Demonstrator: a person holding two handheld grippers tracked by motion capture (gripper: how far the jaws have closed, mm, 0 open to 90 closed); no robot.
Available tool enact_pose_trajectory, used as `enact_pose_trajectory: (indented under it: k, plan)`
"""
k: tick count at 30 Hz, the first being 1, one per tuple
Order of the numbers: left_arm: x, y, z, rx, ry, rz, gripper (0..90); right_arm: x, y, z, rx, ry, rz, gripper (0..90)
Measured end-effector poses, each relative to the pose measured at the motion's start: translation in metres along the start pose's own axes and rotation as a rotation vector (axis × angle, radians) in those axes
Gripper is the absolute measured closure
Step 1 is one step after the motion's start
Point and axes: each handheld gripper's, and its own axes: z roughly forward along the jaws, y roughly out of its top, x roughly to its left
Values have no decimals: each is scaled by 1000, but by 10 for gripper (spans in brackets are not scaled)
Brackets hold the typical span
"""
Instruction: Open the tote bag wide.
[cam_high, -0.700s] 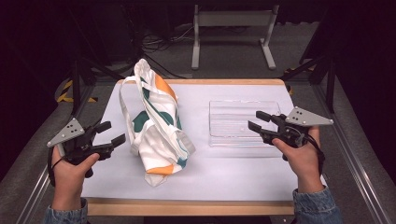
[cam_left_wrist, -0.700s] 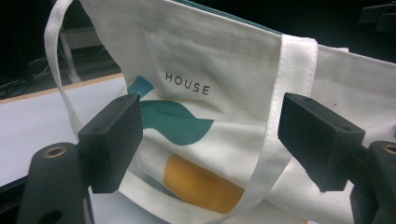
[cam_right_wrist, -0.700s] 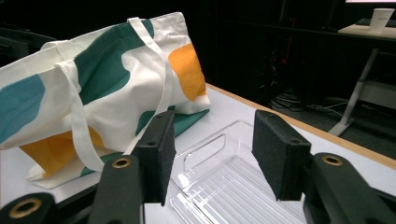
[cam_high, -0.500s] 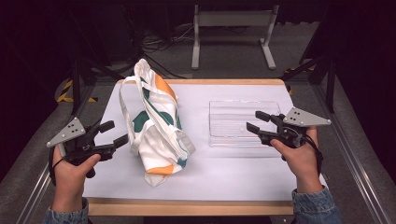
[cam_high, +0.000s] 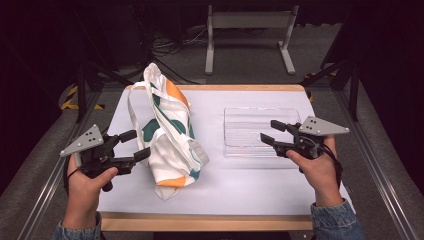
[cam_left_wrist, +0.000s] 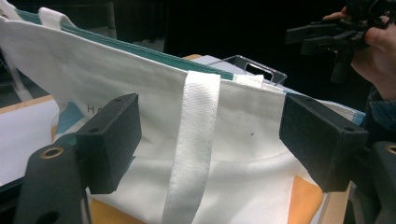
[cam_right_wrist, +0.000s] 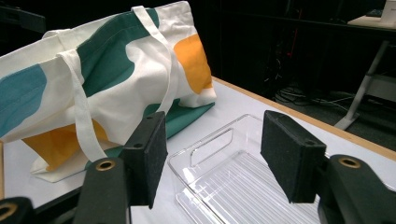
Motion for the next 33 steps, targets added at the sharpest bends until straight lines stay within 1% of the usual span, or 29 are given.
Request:
enact_pose_trajectory:
  k: [1,4,6,7,8,10,12,13,17,18,20,21,22,23,24,26,28,29,32,33]
  plan:
    - [0,0,3,4,4,8,215,0,0,0,2,1,0,415]
    - [0,-2,11,21,4,2,214,0,-1,2,8,2,0,414]
    - [0,-2,13,27,6,6,215,1,-1,2,8,5,1,414]
    - [0,-3,17,32,13,5,215,1,-1,2,8,5,1,414]
    - [1,-3,20,36,11,4,217,2,-1,3,9,6,2,414]
    - [2,-4,25,41,9,3,237,2,-1,3,12,8,0,415]
    - [3,-5,29,55,6,7,279,3,-1,5,16,13,-4,415]
    - [4,-5,30,59,6,8,279,3,-1,5,16,13,-4,415]
    - [4,-7,33,73,5,26,417,5,-2,7,18,18,-5,415]
    - [4,-7,33,78,3,37,467,5,-2,7,20,18,-7,415]
    - [4,-7,33,81,3,44,578,6,-2,8,22,21,-8,415]
    - [4,-7,32,82,9,50,638,6,-2,8,23,22,-8,415]
    - [5,-7,32,79,11,54,679,7,-2,8,23,24,-10,415]
    - [5,-7,31,75,8,47,685,7,-2,9,24,24,-11,415]
    - [6,-7,31,78,7,57,699,7,-2,9,24,24,-12,415]
    - [5,-7,30,75,0,55,783,8,-2,9,24,27,-12,416]
    - [5,-7,30,76,-5,57,828,8,-1,10,23,26,-13,421]
    - [5,-6,29,76,-4,66,845,8,-1,10,21,25,-13,424]
    - [5,-6,28,77,-3,63,854,9,0,10,17,33,-10,439]
    - [5,-6,28,80,-6,58,854,10,1,11,14,43,-5,452]
